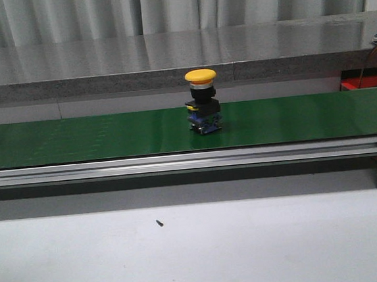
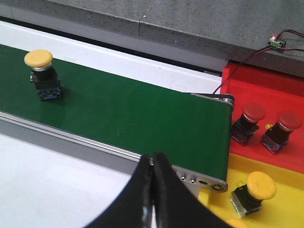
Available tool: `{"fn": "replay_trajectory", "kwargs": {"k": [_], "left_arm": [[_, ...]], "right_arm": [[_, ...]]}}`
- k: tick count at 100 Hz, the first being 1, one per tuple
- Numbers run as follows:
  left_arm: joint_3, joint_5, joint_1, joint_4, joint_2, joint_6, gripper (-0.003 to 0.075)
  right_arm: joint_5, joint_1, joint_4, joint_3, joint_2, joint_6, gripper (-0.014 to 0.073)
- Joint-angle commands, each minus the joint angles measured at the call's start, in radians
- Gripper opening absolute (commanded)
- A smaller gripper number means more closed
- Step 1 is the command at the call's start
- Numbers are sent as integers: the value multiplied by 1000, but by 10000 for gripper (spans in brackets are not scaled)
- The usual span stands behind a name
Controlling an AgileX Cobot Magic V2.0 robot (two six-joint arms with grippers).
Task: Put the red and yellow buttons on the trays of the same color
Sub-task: 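Lower the second yellow button onto the conveyor start and release it, then grasp the first yellow button at the conveyor end with the right gripper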
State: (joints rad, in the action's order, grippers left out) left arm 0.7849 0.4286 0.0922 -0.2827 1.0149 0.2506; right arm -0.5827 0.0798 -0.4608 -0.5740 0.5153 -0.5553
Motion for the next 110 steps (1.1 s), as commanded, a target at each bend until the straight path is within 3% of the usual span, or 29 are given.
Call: {"fn": "replay_trajectory", "kwargs": {"k": [1,17,45,68,78,93,100,110], "left_arm": [[-55,-92,10,-31,-102,1,549],[-196,-114,10,-31,-243,1,395],[-282,-114,10,-31,-386,1,-22],[-282,-126,10,-31,-390,1,-20],[-282,-126,10,-31,-390,1,-19],[-282,-126,10,-31,-390,1,-20],[-282,-126,10,-31,-390,1,-20],[-282,-126,10,-31,-388,1,-20]], "right_arm": [[67,-3,-29,-25,0,-4,-118],[67,-3,-32,-25,0,-4,-118],[75,-3,-36,-25,0,-4,-118],[37,-3,-78,-25,0,-4,-81],[-20,-3,-78,-25,1,-4,84],[-38,-3,-78,-27,2,-4,442],[-30,-3,-78,-31,17,-4,503],[-36,-3,-78,-54,71,-4,504]]}}
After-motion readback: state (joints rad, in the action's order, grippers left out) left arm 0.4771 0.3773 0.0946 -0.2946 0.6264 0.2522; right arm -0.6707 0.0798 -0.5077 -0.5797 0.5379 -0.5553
